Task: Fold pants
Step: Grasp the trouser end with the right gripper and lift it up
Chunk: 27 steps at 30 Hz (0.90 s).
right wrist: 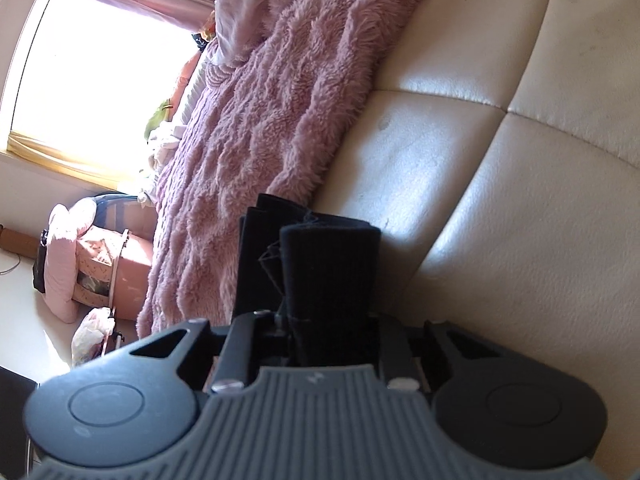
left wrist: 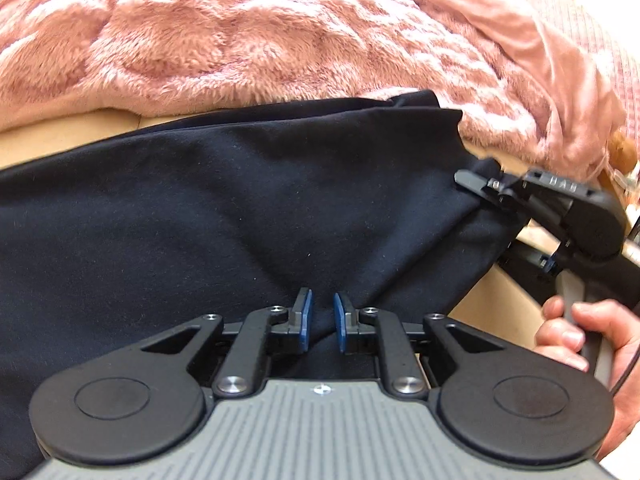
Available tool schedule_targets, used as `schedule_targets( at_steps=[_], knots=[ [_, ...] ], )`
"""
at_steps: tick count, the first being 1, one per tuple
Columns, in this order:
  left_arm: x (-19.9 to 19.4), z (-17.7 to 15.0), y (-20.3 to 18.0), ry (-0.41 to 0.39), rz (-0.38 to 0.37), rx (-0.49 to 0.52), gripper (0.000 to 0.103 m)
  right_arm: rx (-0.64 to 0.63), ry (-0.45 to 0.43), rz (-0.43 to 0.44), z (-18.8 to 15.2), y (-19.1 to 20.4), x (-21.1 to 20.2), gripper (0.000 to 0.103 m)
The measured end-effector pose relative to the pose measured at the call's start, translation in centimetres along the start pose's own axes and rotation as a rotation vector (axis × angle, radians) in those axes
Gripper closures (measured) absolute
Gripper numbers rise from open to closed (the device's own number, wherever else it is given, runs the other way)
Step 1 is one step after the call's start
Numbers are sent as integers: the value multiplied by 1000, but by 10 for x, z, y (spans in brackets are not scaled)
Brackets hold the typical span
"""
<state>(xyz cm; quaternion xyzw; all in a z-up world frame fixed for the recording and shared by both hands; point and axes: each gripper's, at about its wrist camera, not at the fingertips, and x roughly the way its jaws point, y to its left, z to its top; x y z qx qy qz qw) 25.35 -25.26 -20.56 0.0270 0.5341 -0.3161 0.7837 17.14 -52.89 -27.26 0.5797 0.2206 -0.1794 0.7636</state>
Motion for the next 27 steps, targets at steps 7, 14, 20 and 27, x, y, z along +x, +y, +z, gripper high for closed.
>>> schedule_targets(
  at_steps=[7,14,20,27],
  knots=[
    [-12,-7,-5,19,-13,44,84,-299,-32,14,-9,55,-20,89],
    [-58,-24,34,-27,-26,-15,84,-596,-88,40,-41,117,-46,89],
    [-97,-34,110,-98,76,-144,84,-790,-120,69,-83,170,-63,89],
    [-144,-45,188,-189,138,-302,84,-1007,-56,103,-165,230,-57,89]
  ],
)
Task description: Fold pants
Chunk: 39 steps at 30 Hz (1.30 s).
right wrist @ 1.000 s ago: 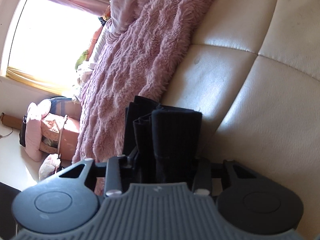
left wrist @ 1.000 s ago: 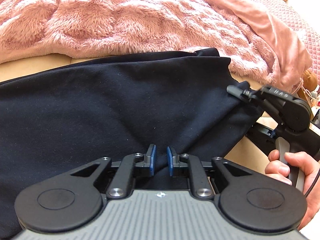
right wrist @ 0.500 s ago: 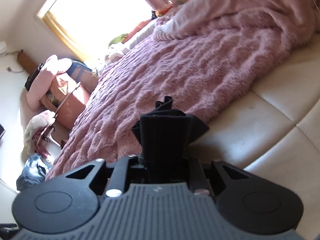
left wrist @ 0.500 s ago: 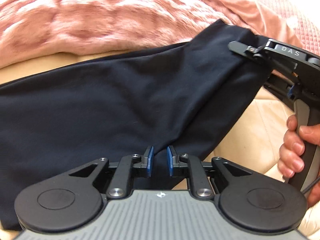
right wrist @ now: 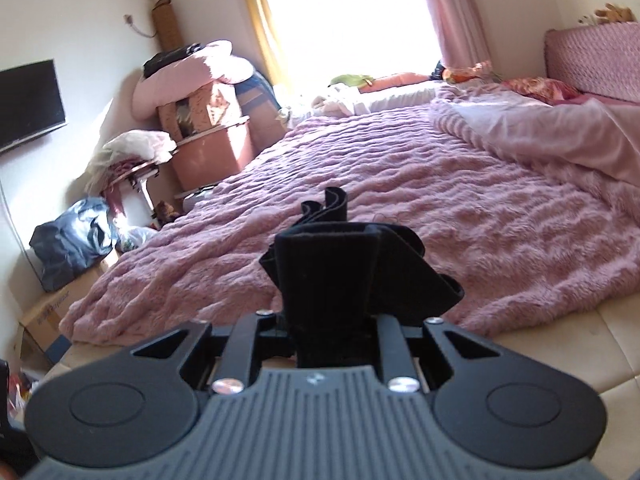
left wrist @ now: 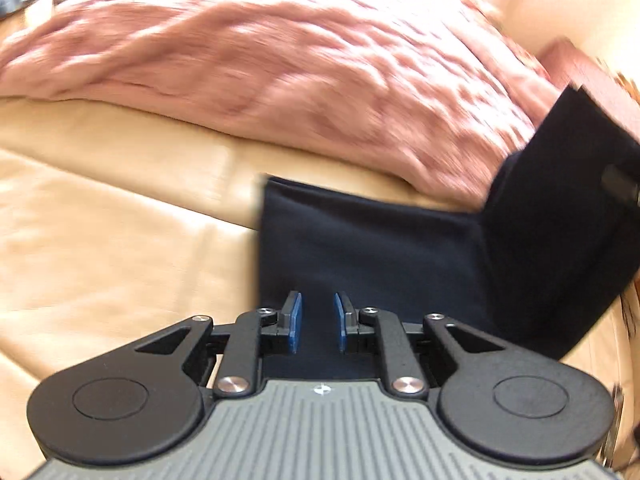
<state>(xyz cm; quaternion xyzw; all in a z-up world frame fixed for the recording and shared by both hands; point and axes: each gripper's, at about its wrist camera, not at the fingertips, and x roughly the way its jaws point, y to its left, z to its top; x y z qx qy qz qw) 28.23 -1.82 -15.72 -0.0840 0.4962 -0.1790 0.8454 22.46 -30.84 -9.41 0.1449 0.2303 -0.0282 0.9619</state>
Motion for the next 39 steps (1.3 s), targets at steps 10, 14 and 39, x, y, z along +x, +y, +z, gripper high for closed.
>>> schedule_targets(
  at_steps=[10,14,39],
  knots=[
    [-16,11,58,-16,-10,-104,84,-814,317,51,-149,150,71,89],
    [-13,8,60,-1,-43,-107,84,-943,333,59,-162,157,73,74],
    [67,8,78,77,-437,-506,24,-455,503,174,-60,71,101,99]
  ],
)
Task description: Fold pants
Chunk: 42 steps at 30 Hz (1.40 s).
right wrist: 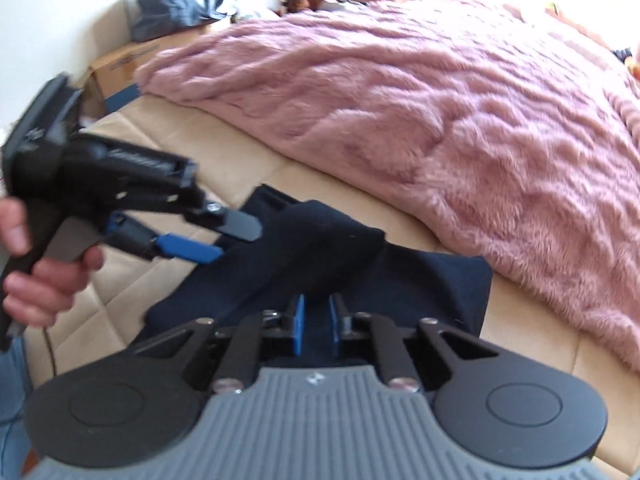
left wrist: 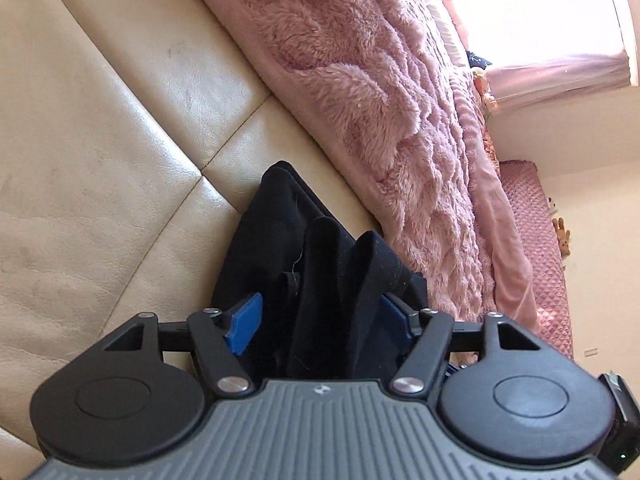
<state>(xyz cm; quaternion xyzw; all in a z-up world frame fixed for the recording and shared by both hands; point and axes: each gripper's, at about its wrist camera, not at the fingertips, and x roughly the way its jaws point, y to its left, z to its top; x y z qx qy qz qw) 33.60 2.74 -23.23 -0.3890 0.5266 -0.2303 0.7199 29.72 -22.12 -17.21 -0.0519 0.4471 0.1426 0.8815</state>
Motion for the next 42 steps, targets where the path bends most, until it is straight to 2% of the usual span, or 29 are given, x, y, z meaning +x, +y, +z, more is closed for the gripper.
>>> schedule_targets(
  at_steps=[4,9,11,12,13,14,16,19,20,21,24,25,27,28,30,31,33,35,37,39,41,42],
  knots=[
    [11,2,3,8,-65,-27,24,52,39,20,-2,-13,33,103],
    [22,7,-10,14,-101,48,25,98,11,53,-18,-20,36,103],
    [28,8,-20,29,-64,91,38,114,11,64,-19,-23,37,103],
    [28,6,-29,34,-43,146,52,118,12,67,-19,-24,38,103],
    [27,2,-40,30,-6,224,74,121,13,69,-18,-24,38,103],
    [25,-3,-54,21,37,313,85,122,13,67,-18,-25,37,103],
    [14,-19,-85,-17,79,490,87,132,7,63,-17,-25,33,103],
    [-13,-35,-111,-91,61,604,88,145,-49,63,-15,-20,15,103],
    [-22,-35,-108,-114,54,585,88,140,-68,66,-14,-18,10,103],
    [-26,-29,-96,-121,57,523,88,134,-78,75,-12,-16,5,103],
    [-21,-7,-39,-83,102,292,87,109,-51,69,-13,-10,9,100],
    [-18,-3,-21,-55,116,228,82,112,-32,67,-15,-10,13,100],
    [-26,3,2,-74,117,128,70,129,-16,68,-21,-12,16,100],
    [-34,6,8,-97,105,85,69,138,-20,63,-25,-13,13,100],
    [-47,11,8,-138,147,81,67,158,-39,44,-28,-17,5,100],
    [-53,13,4,-153,163,100,67,166,-50,32,-30,-20,0,100],
    [-60,15,-10,-161,136,144,67,174,-79,10,-29,-26,-10,100],
    [-54,11,-40,-131,103,259,67,179,-100,-16,-23,-33,-15,100],
    [-35,-1,-73,-79,85,400,67,174,-107,-55,-13,-40,-13,101],
    [-5,-15,-95,-14,99,515,67,173,-102,-78,-3,-46,-5,102],
    [25,-25,-101,36,109,566,67,174,-94,-84,2,-50,3,103],
    [35,-27,-100,30,130,581,68,172,-91,-77,3,-51,7,103]
  ],
)
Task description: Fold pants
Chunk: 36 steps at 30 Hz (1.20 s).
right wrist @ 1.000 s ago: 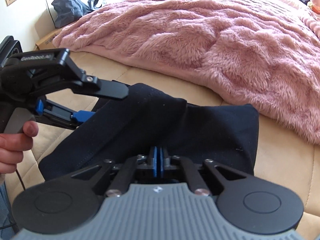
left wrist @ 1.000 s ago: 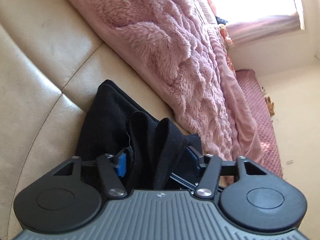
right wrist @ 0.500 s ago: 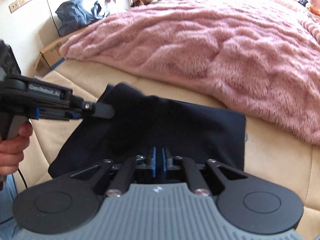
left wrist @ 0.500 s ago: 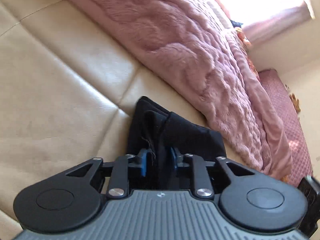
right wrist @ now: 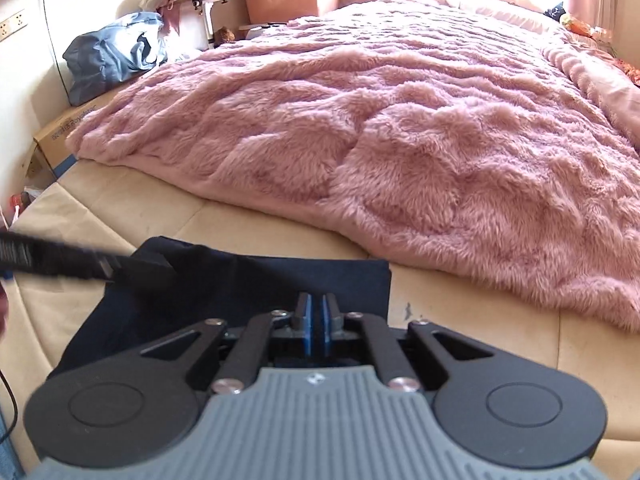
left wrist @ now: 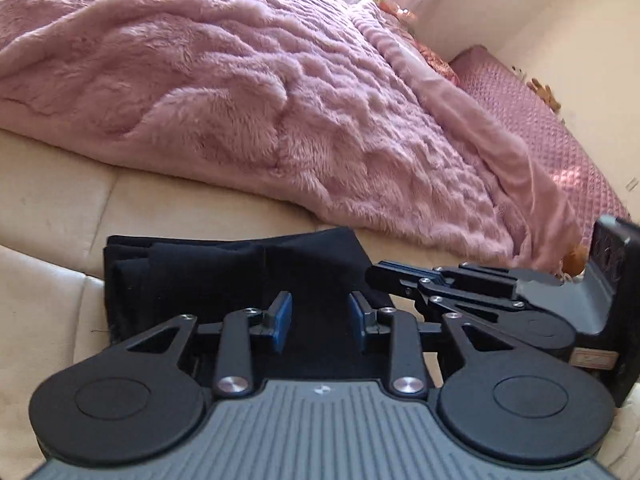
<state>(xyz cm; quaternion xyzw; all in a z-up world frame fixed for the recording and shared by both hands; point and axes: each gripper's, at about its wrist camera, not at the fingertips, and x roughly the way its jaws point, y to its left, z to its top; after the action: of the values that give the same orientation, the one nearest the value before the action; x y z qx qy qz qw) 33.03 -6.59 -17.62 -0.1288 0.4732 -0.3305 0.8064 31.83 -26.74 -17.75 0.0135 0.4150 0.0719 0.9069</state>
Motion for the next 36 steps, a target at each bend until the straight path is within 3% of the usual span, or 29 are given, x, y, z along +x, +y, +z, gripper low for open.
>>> schedule_targets(
  at_steps=[2,4,6,11,13,15,17,20,22,27,29,30,31,34,36],
  knots=[
    [1,-4,11,-73,72,-34,71,-18,6,4,-1,2,7,103],
    [-8,-8,33,-108,83,-113,88,-21,19,-36,-4,-2,18,103],
    [-18,-14,53,-105,133,-132,97,4,26,-46,-10,-12,27,103],
    [-26,-24,87,-144,98,-298,96,46,18,-51,-21,-23,40,103],
    [-34,-18,77,-182,143,-289,97,41,31,-64,-17,-21,38,103],
    [-51,-13,75,-269,205,-288,96,15,47,-80,-15,-20,32,103],
    [-59,-6,82,-261,244,-303,90,5,50,-83,-18,-22,25,103],
    [-64,0,82,-222,170,-249,82,41,6,-39,-22,-24,5,100],
    [-62,3,78,-231,172,-207,44,69,0,-12,-23,-23,-3,99],
    [-42,7,86,-140,107,-263,45,73,23,4,-32,-13,-3,99],
    [-38,3,76,-144,144,-200,55,81,30,1,-37,-13,1,99],
    [-39,0,68,-163,175,-152,75,83,28,0,-39,-13,2,99],
    [-42,-1,61,-184,177,-109,103,84,28,-1,-39,-13,3,99],
    [-68,-6,36,-292,189,-50,103,80,33,1,-39,-14,6,99],
    [-78,-9,36,-345,214,-135,103,74,37,2,-39,-14,8,99]
  ],
)
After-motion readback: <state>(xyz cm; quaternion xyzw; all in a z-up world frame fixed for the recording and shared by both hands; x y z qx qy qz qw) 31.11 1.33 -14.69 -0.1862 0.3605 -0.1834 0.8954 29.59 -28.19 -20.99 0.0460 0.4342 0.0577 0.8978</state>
